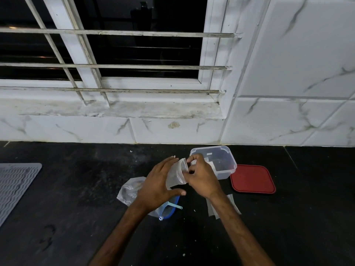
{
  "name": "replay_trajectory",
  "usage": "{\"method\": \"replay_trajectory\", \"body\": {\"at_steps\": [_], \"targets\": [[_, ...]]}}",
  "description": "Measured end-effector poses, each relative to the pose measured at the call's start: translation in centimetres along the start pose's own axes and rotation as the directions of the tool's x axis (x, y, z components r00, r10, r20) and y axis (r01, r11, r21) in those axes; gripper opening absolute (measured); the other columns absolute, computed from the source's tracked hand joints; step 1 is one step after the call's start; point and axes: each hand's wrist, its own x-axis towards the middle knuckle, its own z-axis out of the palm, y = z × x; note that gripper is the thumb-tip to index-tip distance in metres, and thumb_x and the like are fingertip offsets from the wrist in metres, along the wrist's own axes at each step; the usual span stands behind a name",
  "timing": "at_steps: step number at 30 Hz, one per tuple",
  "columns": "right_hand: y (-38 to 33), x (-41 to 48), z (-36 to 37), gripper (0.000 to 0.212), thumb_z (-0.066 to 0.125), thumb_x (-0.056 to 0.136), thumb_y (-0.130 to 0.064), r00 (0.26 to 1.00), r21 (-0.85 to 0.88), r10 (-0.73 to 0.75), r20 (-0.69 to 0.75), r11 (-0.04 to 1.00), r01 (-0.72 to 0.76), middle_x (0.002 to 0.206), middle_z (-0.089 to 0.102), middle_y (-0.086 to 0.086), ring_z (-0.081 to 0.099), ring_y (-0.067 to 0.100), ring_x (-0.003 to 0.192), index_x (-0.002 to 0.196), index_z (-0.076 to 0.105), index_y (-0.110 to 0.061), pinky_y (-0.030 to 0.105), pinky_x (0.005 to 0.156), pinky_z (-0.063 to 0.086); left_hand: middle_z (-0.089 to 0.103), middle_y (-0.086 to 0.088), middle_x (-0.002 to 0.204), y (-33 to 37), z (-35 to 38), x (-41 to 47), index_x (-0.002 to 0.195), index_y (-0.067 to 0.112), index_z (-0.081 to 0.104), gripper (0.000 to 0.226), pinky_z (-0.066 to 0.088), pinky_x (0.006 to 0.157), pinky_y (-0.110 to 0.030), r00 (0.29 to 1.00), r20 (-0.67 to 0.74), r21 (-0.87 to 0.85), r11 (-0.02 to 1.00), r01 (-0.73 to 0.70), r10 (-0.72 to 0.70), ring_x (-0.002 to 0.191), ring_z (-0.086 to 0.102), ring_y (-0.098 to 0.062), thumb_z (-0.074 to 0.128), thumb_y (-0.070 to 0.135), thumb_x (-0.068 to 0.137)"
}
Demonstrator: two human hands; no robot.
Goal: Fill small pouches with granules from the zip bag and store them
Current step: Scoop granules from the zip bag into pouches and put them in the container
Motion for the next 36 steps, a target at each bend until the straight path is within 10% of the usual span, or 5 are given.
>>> {"method": "replay_trajectory", "body": {"at_steps": [8, 15, 25, 36], "targets": [[0.3, -0.6, -0.6, 0.02, 0.067, 0.085, -0.016, 0.971, -0.068, -0.236, -0.028, 0.97, 0.233, 0.073, 0.059, -0.001, 0.06, 0.014, 0.067, 0.078, 0.049, -0.021, 0.038, 0.063, 0.055, 0.058, 0.013, 0.126, 0.6, -0.5, 0.5, 0.131, 0.028, 0.047, 0.077, 0.046, 0.101, -0.043, 0.997, -0.075, -0.023, 1.0, -0.003, 0.001, 0.112, 0.054, -0.006, 0.071, 0.068, 0.069], [0.1, -0.8, -1.1, 0.027, 0.057, 0.094, -0.033, 0.972, -0.243, -0.218, 0.094, 0.941, 0.234, 0.114, 0.068, -0.009, 0.061, 0.007, 0.1, 0.118, 0.066, -0.028, 0.03, 0.091, 0.052, 0.056, 0.011, 0.138, 0.3, 0.4, 0.6, 0.142, 0.027, 0.041, 0.091, 0.025, 0.117, -0.05, 1.0, 0.011, 0.142, 0.99, -0.008, 0.007, 0.125, 0.052, -0.009, 0.05, 0.083, 0.07], [-1.6, -0.9, -0.6, 0.029, 0.06, 0.09, -0.039, 0.968, -0.433, -0.226, 0.112, 0.865, 0.252, 0.112, 0.067, -0.006, 0.06, 0.011, 0.1, 0.118, 0.066, -0.032, 0.03, 0.088, 0.049, 0.068, 0.014, 0.117, 0.0, -0.8, 0.9, 0.123, 0.029, 0.062, 0.055, 0.038, 0.107, -0.051, 0.992, -0.103, 0.076, 0.995, -0.064, 0.072, 0.107, 0.061, -0.001, 0.065, 0.06, 0.078], [-2.7, -0.9, -0.7, 0.027, 0.064, 0.087, -0.031, 0.965, -0.554, -0.199, 0.173, 0.79, 0.262, 0.11, 0.062, -0.005, 0.06, 0.016, 0.101, 0.114, 0.066, -0.029, 0.032, 0.085, 0.048, 0.061, 0.022, 0.12, 0.8, -1.7, -0.3, 0.134, 0.028, 0.049, 0.08, 0.045, 0.103, -0.035, 0.991, 0.134, -0.084, 0.996, 0.033, -0.021, 0.108, 0.056, 0.003, 0.083, 0.053, 0.067]]}}
